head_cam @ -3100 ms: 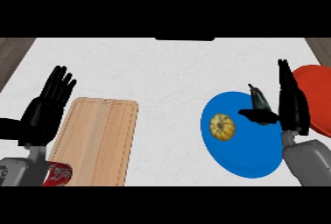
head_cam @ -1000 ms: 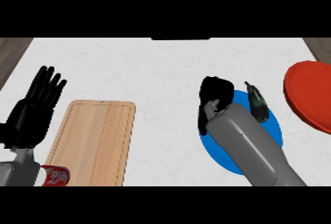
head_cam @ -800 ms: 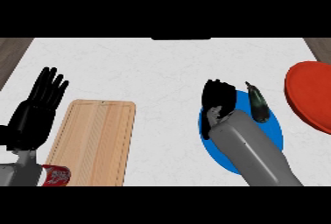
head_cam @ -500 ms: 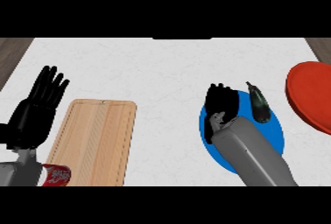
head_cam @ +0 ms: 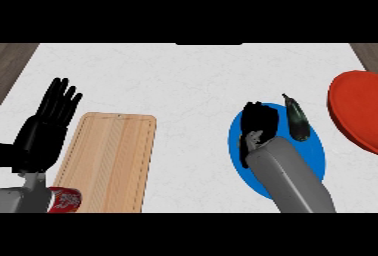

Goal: Pick the squash from the plate and place it in the bowl

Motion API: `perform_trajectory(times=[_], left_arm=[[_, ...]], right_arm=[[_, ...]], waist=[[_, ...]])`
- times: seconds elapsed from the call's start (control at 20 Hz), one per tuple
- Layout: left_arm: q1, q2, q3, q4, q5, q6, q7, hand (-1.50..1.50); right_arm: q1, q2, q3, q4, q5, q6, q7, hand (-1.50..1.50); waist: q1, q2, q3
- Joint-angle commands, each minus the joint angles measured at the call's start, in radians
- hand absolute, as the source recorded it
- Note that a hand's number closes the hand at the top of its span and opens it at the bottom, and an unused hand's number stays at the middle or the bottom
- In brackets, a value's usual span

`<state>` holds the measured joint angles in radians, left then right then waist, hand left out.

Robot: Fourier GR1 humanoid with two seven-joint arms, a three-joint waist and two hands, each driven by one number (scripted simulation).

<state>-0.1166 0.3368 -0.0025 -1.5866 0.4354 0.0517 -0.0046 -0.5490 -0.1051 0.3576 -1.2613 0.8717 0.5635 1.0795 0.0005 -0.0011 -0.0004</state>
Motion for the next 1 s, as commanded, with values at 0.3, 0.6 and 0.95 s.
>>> perform_trajectory(times=[0.3, 0.6, 0.95], left_arm=[[-0.009, -0.018, 0.023, 0.064, -0.021, -0.037, -0.032, 0.00], [-0.027, -0.011, 0.049, 0.029, -0.026, -0.047, 0.021, 0.00], [0.035, 0.003, 0.085, 0.000, -0.003, -0.058, 0.019, 0.00]], right_arm=[[-0.014, 0.010, 0.006, 0.122, 0.099, 0.102, 0.001, 1.50], [-0.020, 0.014, 0.006, 0.112, 0.165, 0.137, -0.061, 1.50], [0.124, -0.207, 0.071, -0.071, 0.075, 0.097, -0.590, 1.50]], waist=[[0.002, 0.003, 0.000], [0.001, 0.000, 0.000], [-0.034, -0.013, 0.003]])
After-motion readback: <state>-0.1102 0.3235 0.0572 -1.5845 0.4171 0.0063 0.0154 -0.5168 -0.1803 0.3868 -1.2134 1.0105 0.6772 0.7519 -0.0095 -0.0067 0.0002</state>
